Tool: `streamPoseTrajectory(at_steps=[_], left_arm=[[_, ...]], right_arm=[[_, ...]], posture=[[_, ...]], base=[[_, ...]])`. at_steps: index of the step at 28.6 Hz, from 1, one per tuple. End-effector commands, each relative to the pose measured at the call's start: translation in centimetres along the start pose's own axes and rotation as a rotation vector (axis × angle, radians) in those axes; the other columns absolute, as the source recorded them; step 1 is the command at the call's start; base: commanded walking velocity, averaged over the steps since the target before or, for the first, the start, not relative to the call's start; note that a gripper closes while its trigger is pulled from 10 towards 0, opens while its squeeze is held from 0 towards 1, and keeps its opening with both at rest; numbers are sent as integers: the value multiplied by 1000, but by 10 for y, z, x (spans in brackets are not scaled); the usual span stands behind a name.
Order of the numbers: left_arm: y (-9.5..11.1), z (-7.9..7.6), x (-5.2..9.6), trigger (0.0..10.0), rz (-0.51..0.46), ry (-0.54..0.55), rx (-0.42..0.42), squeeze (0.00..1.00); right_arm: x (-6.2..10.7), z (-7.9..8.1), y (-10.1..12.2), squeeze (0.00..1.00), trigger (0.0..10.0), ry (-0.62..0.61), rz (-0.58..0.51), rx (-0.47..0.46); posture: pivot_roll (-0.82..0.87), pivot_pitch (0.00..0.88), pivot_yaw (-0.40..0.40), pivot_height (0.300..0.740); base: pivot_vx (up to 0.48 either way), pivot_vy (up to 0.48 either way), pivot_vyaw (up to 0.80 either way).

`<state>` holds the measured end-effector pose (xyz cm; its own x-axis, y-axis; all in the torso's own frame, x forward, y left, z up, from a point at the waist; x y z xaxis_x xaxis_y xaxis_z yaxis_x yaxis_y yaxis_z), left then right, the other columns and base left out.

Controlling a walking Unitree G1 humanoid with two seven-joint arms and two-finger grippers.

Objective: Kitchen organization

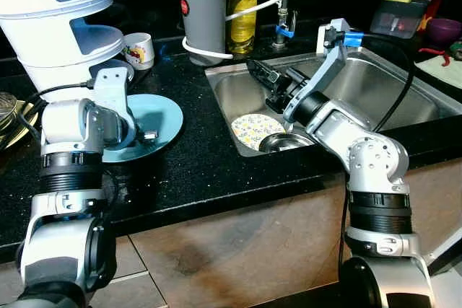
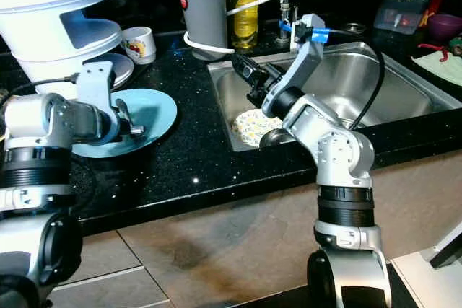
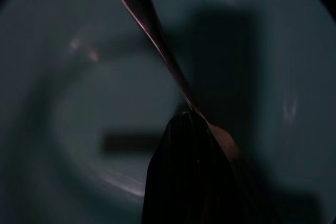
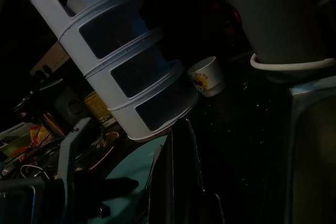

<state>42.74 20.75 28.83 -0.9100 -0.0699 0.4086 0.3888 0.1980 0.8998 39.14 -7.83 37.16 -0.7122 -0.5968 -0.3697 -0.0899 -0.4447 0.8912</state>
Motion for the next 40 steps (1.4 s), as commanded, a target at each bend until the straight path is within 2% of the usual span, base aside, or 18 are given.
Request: streamPoseTrajectory(at_steps=[1, 5, 6, 7, 8, 10, 11, 12, 13, 17, 30, 32, 33, 34, 35, 40], left_arm=[[8, 4, 3, 0, -23, 11, -7, 0], [16, 11, 3, 0, -46, 58, -20, 0], [17, 14, 2, 6000, -46, 88, -29, 0], [19, 14, 0, 10000, -57, 106, -46, 0], [20, 14, -1, 10000, -60, 106, -51, 0], [21, 8, -2, 10000, -57, 83, -40, 98], [20, 7, -2, 10000, -49, 80, -36, 537], [20, 7, -2, 10000, -49, 80, -36, 537], [19, 5, -3, 10000, -34, 77, -26, 1000], [15, 1, -4, 10000, -17, 48, -16, 1000], [11, 1, -7, 10000, 14, 86, -18, 1000], [8, 5, -7, 10000, 30, 120, -16, 1000], [7, 6, -7, 10000, 34, 133, -18, 553], [6, 7, -8, 10000, 36, 140, -20, 553], [3, 5, -9, 10000, 45, 133, -19, 0], [-7, -1, -15, 10000, 86, 100, -22, 0]], right_arm=[[-2, 2, 0, 0, 10000, 9, 0, -17], [-2, 0, 3, 0, 10000, 5, -6, -23], [-2, 0, 3, 0, 10000, 5, -7, -25], [-2, -1, 3, 0, 10000, 5, -7, -26], [-2, -1, 3, 0, 10000, 5, -7, -26], [-3, -1, 3, 0, 10000, 7, -5, -27], [-3, -1, 3, 0, 10000, 8, -4, -28], [-3, -1, 3, 0, 10000, 8, -4, -28], [-3, -1, 3, 0, 10000, 8, -4, -28], [-3, -1, 3, 0, 10000, 4, -4, -26], [-2, -3, 2, 0, 10000, 2, 1, -27], [-2, -2, 0, 0, 10000, 5, 7, -26], [-2, -2, -1, 0, 10000, 6, 9, -26], [-3, -2, -1, 0, 10000, 7, 10, -25], [-3, -2, -2, 0, 10000, 8, 11, -25], [-3, 0, -6, 0, 10000, 16, 25, -31]], posture=[[31, 153, 44, 740], [32, 158, 38, 740], [32, 160, 36, 740], [33, 164, 34, 740], [33, 164, 34, 740], [32, 167, 34, 740], [31, 170, 36, 740], [31, 170, 36, 740], [31, 170, 36, 740], [28, 177, 44, 740], [30, 181, 43, 740], [30, 181, 43, 740], [30, 181, 43, 740], [30, 181, 43, 740], [30, 181, 43, 740], [33, 188, 40, 740]], base=[[0, 0, 0], [0, 0, 0], [0, 0, 0], [0, 0, 0], [0, 0, 0], [0, 0, 0], [0, 0, 0], [0, 0, 0], [0, 0, 0], [0, 0, 0], [0, 0, 0], [0, 0, 0], [0, 0, 0], [0, 0, 0], [0, 0, 0], [0, 0, 0]])
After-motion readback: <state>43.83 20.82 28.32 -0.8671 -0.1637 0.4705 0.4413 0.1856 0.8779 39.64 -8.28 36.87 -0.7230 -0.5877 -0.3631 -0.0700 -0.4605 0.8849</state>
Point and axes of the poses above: a point about 5 cm out from each wrist's last joint towards the gripper, its own x axis pointing back from the gripper into the wrist, its own y axis along the axis of the wrist's last joint, z = x × y, the point moved 6 cm from there along -x, pointing out of the wrist towards the gripper, and after that the axes turned 4 degrees about x, right-handed, at the moved point
